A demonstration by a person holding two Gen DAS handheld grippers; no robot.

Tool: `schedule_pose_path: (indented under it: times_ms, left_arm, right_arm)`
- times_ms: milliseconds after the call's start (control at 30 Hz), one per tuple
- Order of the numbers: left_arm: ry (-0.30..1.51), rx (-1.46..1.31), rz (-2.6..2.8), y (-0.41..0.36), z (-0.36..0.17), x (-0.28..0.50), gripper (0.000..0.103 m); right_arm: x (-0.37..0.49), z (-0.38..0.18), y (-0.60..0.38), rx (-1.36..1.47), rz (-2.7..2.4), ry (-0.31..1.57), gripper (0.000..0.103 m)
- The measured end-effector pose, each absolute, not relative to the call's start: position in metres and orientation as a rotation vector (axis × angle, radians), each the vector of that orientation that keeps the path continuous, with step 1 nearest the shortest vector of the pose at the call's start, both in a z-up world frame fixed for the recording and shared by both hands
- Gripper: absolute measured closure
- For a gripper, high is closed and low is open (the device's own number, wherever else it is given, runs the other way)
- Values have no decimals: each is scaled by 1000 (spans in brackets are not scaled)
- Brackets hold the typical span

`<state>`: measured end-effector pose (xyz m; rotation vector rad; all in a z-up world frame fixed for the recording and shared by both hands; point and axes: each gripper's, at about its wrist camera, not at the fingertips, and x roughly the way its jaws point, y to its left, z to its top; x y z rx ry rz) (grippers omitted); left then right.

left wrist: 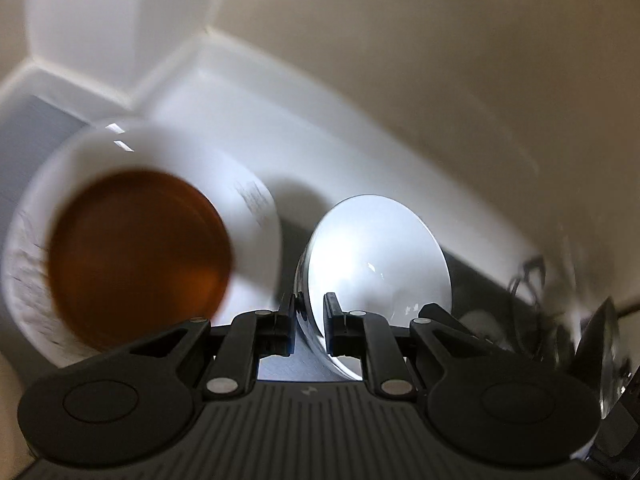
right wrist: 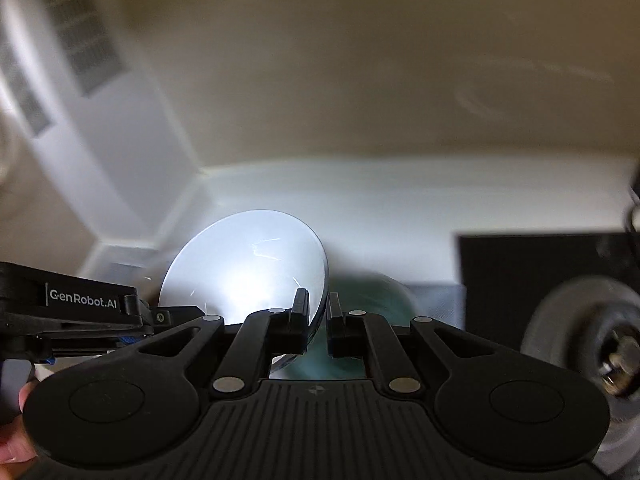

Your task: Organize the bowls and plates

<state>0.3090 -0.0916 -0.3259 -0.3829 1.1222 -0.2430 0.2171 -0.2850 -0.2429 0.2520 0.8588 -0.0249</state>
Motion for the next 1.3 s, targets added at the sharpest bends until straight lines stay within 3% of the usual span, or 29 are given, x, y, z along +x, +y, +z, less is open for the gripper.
schedule_pose_path:
  times_ms: [567,900,1100,1167,1233,1300]
  left_arm:
    - [1167,-264,-243,-103,-334,307,88]
    - [1143,-88,-247,-122,-328,297,88]
    - [1184,-133,-264,-115,-329,303,88]
    - [1178,-135,-274,-111,-328,304,86]
    - [1182,-140,-271,-107,-328,307,72]
    - [1186,-154,-275,-104,-329,311,51]
  right_arm:
    - [214,-287,-313,293,-74,913,93]
    - [210,-285,-303,189,-84,907,91]
    - [207,-286,-305,202,-78,904,90]
    - [204,-287,-308,225,-72,911,88]
    - [203,-286,-313,265,-60,918,87]
    - [203,-286,-319,309,-54,923,86]
